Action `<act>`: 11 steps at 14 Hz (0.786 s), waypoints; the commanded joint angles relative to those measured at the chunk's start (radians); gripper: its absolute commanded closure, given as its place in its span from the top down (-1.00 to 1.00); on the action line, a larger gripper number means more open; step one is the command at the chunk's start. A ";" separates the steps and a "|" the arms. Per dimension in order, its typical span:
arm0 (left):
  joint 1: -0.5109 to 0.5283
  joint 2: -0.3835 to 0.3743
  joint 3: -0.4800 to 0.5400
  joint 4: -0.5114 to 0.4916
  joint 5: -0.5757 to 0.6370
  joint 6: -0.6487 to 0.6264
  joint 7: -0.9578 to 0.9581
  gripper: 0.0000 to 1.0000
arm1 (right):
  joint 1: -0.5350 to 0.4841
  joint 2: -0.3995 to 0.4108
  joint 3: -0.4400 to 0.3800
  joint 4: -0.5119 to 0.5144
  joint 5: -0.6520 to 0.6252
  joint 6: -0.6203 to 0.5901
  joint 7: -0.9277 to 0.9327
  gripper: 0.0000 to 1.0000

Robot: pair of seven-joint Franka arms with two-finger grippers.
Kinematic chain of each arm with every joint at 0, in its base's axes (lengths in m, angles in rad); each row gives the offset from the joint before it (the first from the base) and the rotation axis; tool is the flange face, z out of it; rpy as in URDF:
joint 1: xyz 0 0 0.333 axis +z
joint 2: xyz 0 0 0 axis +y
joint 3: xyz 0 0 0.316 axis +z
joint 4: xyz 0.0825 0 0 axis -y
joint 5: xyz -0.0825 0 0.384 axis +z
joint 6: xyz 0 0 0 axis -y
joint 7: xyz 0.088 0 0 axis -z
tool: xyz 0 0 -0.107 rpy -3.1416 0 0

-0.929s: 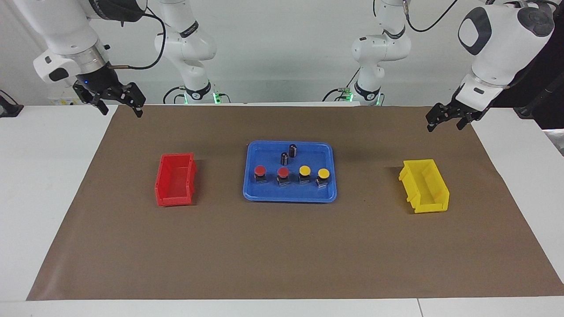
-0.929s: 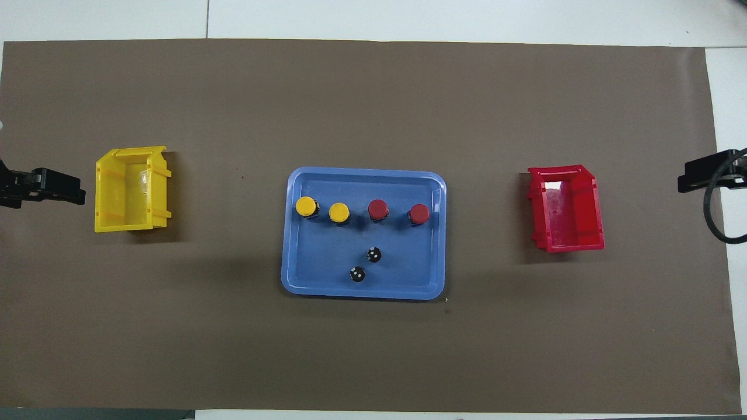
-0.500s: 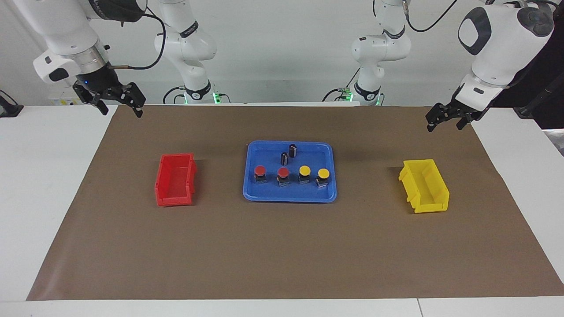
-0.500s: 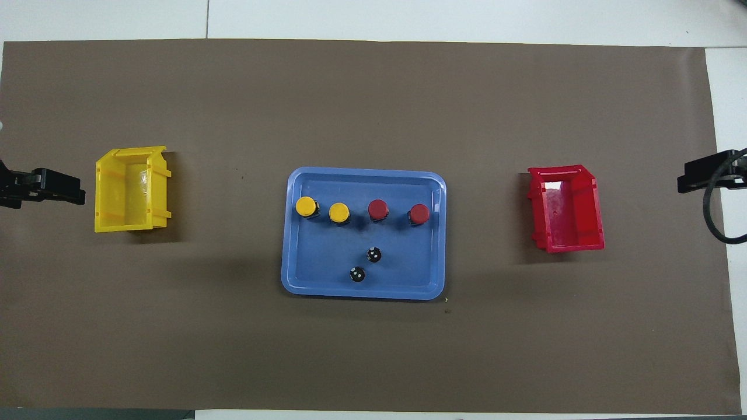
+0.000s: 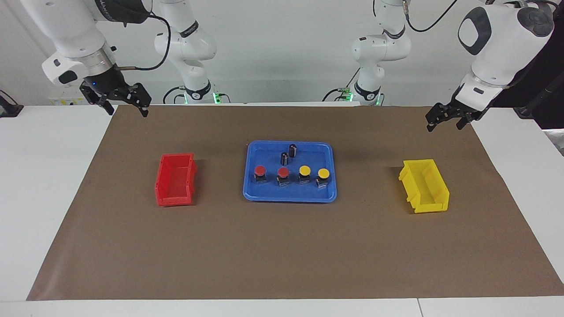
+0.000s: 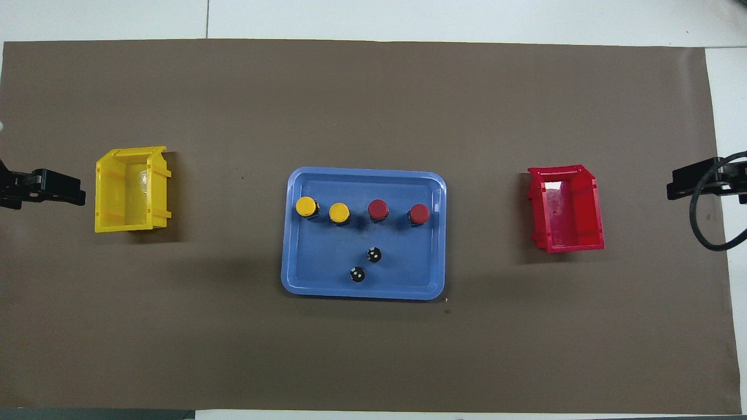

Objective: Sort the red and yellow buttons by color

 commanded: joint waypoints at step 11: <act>-0.003 -0.008 -0.003 -0.003 -0.013 0.011 0.005 1.00 | 0.415 0.289 0.062 -0.040 -0.014 0.446 0.515 1.00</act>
